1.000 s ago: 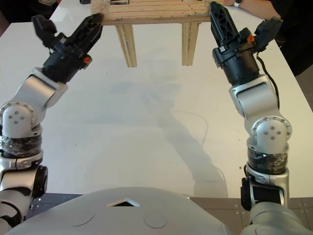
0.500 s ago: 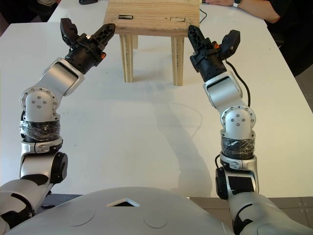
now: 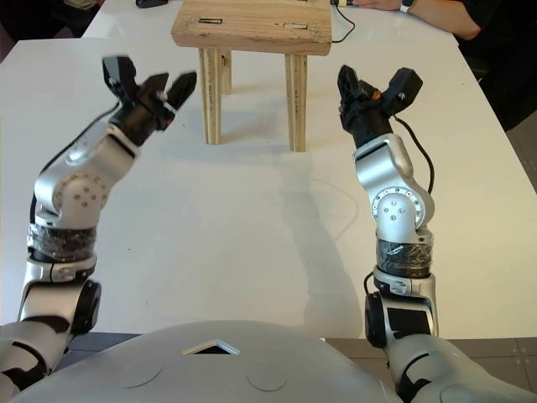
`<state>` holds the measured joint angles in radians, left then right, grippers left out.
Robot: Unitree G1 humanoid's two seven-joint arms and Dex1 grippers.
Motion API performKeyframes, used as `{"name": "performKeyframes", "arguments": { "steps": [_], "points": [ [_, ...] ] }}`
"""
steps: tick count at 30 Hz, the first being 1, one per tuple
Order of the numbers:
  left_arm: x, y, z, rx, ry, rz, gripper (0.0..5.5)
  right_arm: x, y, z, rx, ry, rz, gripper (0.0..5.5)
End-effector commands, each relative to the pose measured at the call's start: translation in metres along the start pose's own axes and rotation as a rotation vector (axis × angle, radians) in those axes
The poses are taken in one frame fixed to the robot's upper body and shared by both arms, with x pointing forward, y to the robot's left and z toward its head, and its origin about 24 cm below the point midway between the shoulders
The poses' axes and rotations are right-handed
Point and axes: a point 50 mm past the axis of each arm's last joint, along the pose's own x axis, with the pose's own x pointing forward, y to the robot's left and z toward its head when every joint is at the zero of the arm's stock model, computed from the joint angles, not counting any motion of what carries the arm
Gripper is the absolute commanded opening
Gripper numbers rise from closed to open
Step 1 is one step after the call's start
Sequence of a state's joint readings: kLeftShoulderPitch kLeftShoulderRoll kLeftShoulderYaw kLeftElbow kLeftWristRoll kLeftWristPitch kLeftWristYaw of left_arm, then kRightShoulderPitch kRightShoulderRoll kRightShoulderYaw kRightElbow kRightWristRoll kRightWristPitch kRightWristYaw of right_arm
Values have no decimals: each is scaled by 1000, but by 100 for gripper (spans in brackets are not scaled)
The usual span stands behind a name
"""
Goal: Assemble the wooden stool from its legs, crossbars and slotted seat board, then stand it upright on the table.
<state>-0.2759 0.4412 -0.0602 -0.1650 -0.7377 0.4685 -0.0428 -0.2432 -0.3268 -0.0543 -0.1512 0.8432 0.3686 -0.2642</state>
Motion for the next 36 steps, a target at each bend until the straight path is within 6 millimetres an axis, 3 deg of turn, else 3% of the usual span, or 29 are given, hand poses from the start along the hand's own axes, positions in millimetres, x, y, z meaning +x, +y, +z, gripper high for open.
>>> {"name": "performKeyframes", "arguments": {
  "steps": [1,12,25,36],
  "points": [
    [-17,7,-45,108,47,41,369,-14,-26,-41,-257,71,-63,276],
    [-17,9,-92,179,21,136,369,-28,-54,-92,-402,89,-98,276],
    [-9,9,-106,252,19,146,369,-33,-59,-123,-576,120,-113,276],
    [-5,8,-104,269,-7,150,369,-28,-57,-125,-629,111,-103,276]
  ]
}}
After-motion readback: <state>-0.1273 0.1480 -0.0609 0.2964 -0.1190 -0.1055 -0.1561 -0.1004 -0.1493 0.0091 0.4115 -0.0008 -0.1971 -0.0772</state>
